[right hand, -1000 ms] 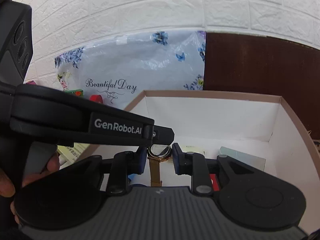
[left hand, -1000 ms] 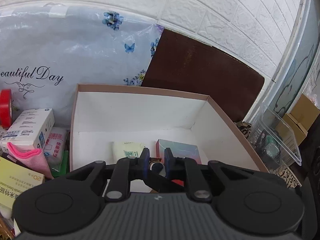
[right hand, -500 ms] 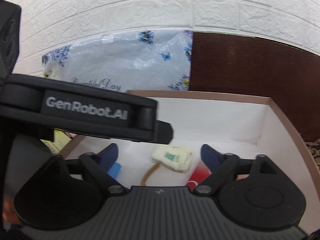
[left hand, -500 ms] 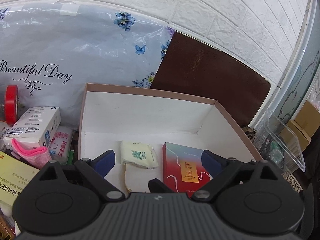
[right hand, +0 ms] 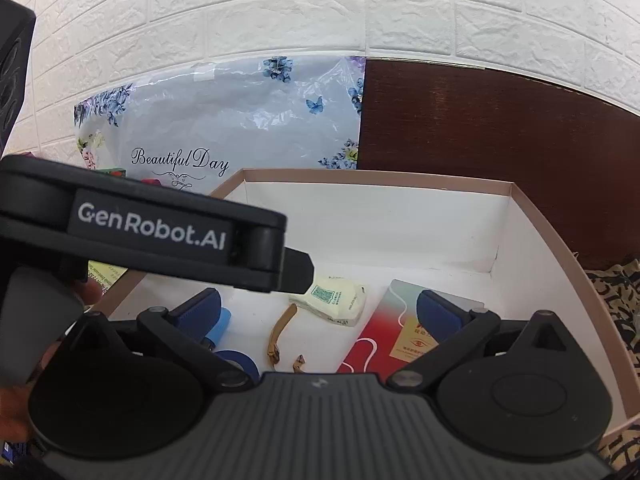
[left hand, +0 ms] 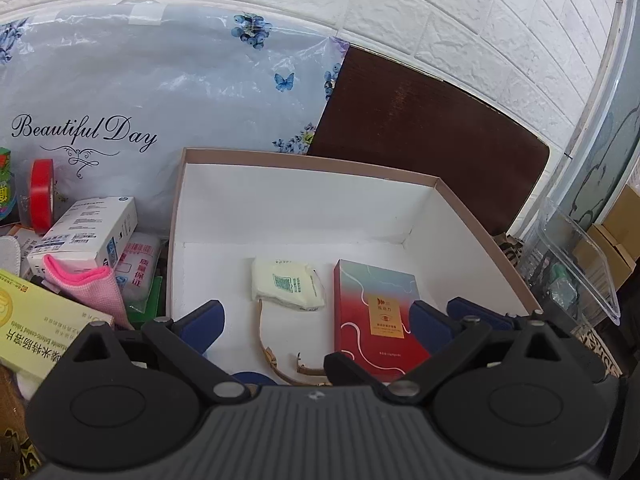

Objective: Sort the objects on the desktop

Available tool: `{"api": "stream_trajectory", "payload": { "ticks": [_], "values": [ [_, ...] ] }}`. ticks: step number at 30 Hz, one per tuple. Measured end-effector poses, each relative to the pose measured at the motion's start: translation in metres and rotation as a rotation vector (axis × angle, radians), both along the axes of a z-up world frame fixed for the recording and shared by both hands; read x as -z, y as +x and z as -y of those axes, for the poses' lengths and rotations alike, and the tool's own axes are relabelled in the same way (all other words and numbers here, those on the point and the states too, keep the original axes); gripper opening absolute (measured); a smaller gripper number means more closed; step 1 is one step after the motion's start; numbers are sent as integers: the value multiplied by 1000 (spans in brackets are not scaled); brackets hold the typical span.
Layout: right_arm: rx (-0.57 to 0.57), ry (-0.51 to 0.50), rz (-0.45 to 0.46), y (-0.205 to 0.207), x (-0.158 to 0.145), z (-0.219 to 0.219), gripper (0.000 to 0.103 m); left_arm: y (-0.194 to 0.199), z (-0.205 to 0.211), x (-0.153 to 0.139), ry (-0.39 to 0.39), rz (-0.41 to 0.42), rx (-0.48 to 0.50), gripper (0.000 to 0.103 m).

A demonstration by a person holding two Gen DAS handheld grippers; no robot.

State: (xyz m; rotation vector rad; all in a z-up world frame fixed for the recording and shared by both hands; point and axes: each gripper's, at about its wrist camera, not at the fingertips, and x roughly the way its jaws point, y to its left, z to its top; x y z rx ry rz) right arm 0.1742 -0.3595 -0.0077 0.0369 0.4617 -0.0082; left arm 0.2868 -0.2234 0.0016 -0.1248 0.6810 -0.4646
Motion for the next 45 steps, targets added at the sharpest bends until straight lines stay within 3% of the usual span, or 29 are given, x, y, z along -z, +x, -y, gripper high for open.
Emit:
{"api": "stream_trajectory", "payload": {
  "ticks": [11, 20, 24, 30, 35, 45],
  "values": [
    [32, -75, 10, -37, -7, -12, 101, -44, -2, -7, 28, 41, -7, 103],
    [67, -119, 19, -91, -13, -22, 101, -94, -6, -7, 42, 72, -26, 103],
    [90, -136, 16, -119, -13, -26, 101, -125, -8, -7, 69, 123, -34, 103],
    [135, -92, -4, -155, -8, -27, 101, -162, -17, -1, 47, 123, -29, 103],
    [185, -47, -32, -176, -1, -26, 101, -189, -16, 2, 118, 178, -45, 103],
    [225, -51, -49, -190, 6, -31, 101, -211, -16, 5, 116, 180, -57, 103]
  ]
}}
